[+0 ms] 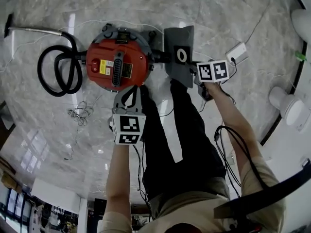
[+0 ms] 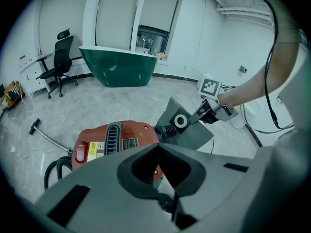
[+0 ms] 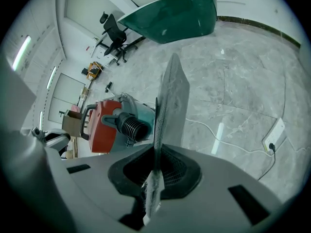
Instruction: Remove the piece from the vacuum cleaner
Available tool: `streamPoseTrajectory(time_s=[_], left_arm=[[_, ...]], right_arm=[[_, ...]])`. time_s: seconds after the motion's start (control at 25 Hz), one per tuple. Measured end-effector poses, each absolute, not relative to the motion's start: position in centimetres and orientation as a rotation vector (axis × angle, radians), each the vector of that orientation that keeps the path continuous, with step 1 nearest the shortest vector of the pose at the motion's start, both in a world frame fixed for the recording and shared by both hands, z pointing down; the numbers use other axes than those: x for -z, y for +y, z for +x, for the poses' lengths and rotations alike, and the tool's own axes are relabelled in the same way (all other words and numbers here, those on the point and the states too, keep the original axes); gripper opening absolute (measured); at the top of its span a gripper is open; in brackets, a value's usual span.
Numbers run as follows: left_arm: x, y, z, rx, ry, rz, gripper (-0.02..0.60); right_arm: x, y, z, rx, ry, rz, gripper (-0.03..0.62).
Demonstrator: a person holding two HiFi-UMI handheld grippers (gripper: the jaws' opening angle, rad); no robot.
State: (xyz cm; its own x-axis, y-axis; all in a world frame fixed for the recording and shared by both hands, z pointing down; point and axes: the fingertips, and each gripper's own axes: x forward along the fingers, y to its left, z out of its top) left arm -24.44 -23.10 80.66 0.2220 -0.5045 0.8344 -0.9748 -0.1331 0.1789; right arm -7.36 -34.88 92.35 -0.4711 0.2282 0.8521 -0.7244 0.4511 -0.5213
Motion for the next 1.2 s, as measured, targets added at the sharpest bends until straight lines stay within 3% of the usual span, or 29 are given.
streamPoseTrajectory(time_s=[0.6,1.2], left_arm=[[-79.1,-25.6,-22.4,-0.822,-1.352,1.796,-0.006],[-58.8,-29.3,-21.0,-0.676,-1.538,1.821,-0.006]], right_arm=[[-89.4,-38.3,-4.8,-1.197,-1.785,0.485,0.028],[-67.8,-42.0,-5.6,-1.236,-1.976,0.427,0.028]])
